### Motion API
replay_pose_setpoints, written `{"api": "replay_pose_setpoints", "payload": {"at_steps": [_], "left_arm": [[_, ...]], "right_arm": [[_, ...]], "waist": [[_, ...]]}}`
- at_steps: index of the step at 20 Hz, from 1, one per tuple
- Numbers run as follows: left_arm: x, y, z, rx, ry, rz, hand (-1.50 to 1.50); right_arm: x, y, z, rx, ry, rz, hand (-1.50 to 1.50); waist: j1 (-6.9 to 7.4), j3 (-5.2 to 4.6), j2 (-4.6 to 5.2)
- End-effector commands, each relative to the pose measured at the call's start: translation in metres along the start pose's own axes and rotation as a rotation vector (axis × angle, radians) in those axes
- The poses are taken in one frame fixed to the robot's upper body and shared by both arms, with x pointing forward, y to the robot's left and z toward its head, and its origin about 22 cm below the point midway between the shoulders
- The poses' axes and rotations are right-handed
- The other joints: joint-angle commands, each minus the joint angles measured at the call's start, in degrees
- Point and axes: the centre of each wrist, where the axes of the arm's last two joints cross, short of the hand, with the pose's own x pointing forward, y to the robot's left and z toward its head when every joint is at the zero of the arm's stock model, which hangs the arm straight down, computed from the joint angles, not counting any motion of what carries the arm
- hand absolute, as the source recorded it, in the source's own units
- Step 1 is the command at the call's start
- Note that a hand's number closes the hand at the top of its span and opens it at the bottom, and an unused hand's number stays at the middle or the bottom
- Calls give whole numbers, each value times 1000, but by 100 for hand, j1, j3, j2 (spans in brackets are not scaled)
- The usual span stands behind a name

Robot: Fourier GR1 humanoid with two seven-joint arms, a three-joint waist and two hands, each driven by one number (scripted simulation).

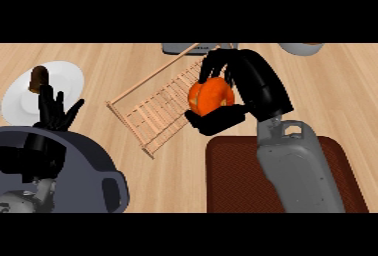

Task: Pick the squash from the tray and place it in the tiered shelf

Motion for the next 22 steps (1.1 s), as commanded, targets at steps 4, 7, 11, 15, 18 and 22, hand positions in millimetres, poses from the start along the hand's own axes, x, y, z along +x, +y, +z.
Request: {"api": "replay_pose_setpoints", "payload": {"at_steps": [4,7,11,15,18,22], "left_arm": [[-3,2,1,-29,59,5,0],[3,0,8,-10,78,14,0],[4,-5,4,-32,56,-6,0],[-15,-3,-4,-34,69,9,0],[-3,3,-15,-15,61,4,0],[-11,-10,-6,-33,65,9,0]], "right_arm": [[-19,31,-36,-53,-5,-47,150],[-18,29,-48,-49,-42,-34,150],[-13,60,-61,3,-32,61,150],[-30,49,-79,-51,65,-155,150],[-44,70,-80,21,73,-144,-150],[-37,53,-100,26,48,-177,-150]], "waist": [[22,2,-2],[7,3,-12],[49,2,-7],[87,0,25],[73,1,20],[34,1,16]]}}
